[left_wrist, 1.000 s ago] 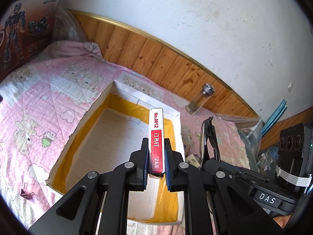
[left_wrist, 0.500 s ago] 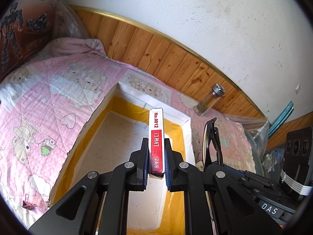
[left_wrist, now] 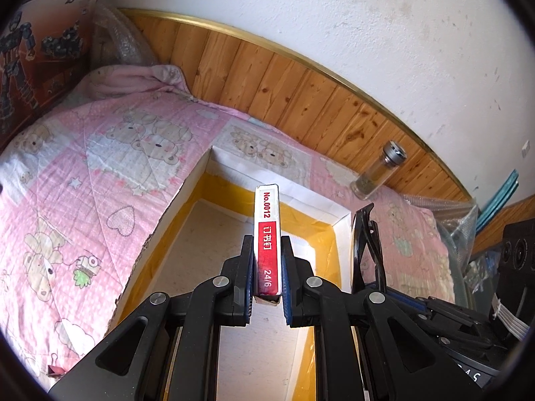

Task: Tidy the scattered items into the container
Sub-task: 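Lower the staple box and glasses into the white box with both grippers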

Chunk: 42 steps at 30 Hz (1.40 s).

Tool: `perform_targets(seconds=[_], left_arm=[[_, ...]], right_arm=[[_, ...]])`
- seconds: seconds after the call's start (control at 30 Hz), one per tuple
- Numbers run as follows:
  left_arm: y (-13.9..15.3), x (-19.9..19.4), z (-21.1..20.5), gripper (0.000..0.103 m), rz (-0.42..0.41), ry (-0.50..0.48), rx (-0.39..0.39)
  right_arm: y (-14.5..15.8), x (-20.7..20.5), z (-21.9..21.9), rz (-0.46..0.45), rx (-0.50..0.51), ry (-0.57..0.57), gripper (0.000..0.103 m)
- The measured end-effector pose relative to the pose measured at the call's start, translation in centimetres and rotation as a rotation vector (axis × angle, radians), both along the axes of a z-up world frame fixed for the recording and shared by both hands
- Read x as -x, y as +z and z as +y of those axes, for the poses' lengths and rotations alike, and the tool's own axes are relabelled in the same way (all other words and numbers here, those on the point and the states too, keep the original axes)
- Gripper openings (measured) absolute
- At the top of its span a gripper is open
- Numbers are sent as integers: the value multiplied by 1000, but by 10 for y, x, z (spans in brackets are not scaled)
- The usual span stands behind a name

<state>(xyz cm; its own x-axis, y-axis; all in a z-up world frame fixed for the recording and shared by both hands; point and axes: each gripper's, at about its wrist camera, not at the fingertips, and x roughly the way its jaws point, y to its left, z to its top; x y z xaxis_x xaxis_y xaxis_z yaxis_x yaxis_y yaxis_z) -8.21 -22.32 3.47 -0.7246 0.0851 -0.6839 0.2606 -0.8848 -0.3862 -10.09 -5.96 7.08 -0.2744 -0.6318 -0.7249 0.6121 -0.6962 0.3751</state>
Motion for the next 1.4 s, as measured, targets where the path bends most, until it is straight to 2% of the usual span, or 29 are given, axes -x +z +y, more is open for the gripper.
perform_targets(seconds=[0.17, 0.3, 0.53, 0.77, 1.4], left_arm=[[-4, 10, 1, 14, -14, 7, 65], [-9, 17, 2, 14, -25, 0, 75], [-12, 22, 3, 14, -32, -19, 60], [-26, 30, -12, 14, -64, -16, -42], [-42, 54, -18, 14, -122, -32, -14]], right_arm=[[-6, 10, -6, -6, -19, 1, 17], [-13, 18, -10, -14, -34, 0, 17], [-20, 30, -16, -20, -58, 0, 17], [-23, 36, -27, -12, -82, 10, 17], [-44, 48, -61, -5, -186, 40, 17]])
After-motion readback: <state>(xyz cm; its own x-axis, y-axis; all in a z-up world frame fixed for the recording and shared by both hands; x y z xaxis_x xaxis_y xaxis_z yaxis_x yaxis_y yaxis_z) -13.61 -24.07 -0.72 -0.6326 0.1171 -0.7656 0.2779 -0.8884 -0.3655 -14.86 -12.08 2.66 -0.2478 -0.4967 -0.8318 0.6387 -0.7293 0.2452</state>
